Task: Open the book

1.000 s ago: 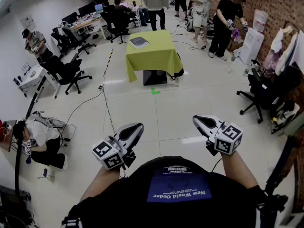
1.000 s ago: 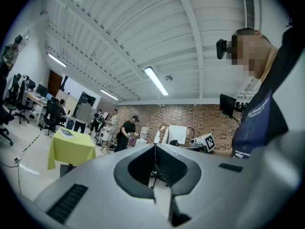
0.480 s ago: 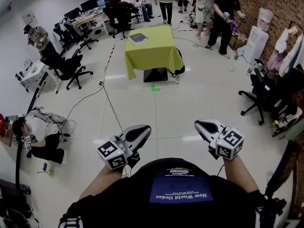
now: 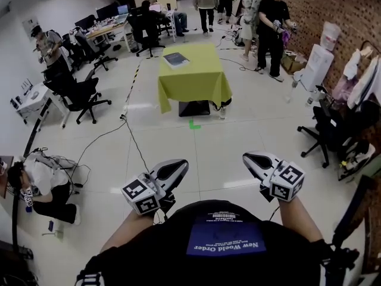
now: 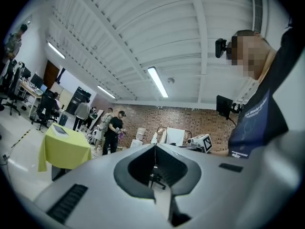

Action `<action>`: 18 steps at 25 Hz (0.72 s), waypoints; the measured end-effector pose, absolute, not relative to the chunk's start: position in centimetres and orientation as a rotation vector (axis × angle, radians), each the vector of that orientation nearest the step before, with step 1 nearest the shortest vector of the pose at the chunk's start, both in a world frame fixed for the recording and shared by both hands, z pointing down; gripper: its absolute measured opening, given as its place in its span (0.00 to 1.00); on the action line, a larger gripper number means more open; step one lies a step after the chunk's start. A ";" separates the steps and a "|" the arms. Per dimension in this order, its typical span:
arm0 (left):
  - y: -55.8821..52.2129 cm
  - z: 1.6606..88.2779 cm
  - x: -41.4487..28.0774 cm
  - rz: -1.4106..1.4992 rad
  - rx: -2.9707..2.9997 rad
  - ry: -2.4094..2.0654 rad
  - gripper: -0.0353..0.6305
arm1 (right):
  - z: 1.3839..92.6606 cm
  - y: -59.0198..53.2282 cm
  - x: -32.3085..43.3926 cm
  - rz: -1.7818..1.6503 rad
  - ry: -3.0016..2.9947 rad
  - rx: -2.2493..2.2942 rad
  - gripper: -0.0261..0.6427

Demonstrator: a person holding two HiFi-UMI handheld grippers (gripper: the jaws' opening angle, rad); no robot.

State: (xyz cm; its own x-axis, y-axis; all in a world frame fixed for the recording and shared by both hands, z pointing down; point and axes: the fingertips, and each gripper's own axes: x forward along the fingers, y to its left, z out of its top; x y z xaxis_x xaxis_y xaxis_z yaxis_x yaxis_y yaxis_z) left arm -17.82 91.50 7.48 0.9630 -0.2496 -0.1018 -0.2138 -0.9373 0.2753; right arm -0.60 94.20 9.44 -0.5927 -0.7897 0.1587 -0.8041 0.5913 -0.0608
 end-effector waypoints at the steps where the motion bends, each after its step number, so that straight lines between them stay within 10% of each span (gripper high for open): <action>1: 89.8 7.2 -19.2 -0.201 2.852 -0.341 0.06 | 9.0 92.5 -1.7 0.182 -2.700 1.363 0.02; 18: 70.2 9.6 -26.2 -0.190 2.786 -0.418 0.06 | 9.6 72.2 -7.0 0.265 -2.742 1.317 0.02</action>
State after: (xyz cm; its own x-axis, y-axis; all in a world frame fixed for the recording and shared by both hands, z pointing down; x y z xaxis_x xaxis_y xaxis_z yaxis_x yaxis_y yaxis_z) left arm -26.23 70.24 9.58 0.9484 -0.3058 -0.0831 -0.2638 -0.9072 0.3277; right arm -7.01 72.22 9.57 -0.6250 -0.7653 0.1537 -0.7806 0.6139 -0.1173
